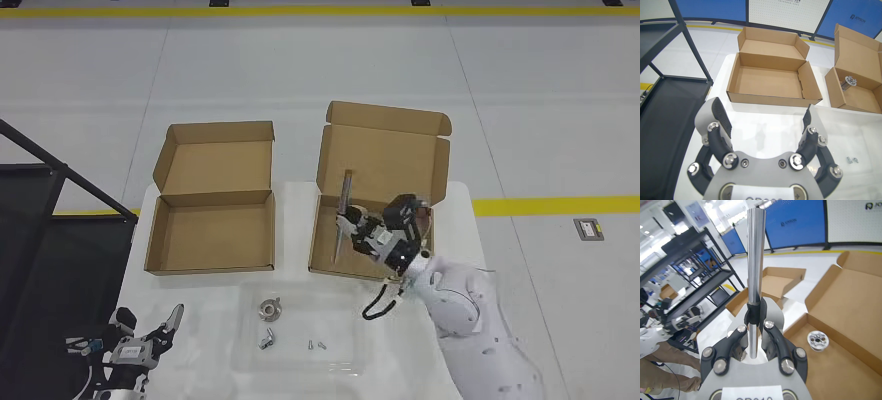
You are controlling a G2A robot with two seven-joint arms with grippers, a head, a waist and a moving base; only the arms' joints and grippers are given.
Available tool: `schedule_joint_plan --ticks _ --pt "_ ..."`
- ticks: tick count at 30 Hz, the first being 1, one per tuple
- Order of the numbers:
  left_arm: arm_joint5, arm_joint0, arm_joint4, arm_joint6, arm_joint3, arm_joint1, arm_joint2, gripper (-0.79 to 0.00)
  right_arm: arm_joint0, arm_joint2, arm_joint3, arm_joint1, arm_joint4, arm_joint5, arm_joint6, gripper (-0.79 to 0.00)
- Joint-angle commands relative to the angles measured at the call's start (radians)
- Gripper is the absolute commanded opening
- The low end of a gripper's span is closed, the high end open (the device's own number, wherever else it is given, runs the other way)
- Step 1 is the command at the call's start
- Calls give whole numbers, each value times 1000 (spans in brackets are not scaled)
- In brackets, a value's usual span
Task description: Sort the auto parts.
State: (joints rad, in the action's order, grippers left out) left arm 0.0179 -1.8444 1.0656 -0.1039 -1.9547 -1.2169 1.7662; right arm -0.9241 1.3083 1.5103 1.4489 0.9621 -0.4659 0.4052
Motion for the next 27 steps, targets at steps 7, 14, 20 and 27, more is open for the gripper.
schedule_joint_plan --ticks 7,14,20,27 --pt "0 0 0 0 0 0 0 0 170 -59 -239 11 71 271 228 -785" --pt "0 0 0 0 0 0 0 0 263 -76 -407 12 90 330 353 -785" --pt "0 0 0 0 0 0 0 0 284 -104 -450 5 178 289 323 -785" --pt "0 0 0 0 0 0 0 0 314 -150 -498 3 282 289 347 -785"
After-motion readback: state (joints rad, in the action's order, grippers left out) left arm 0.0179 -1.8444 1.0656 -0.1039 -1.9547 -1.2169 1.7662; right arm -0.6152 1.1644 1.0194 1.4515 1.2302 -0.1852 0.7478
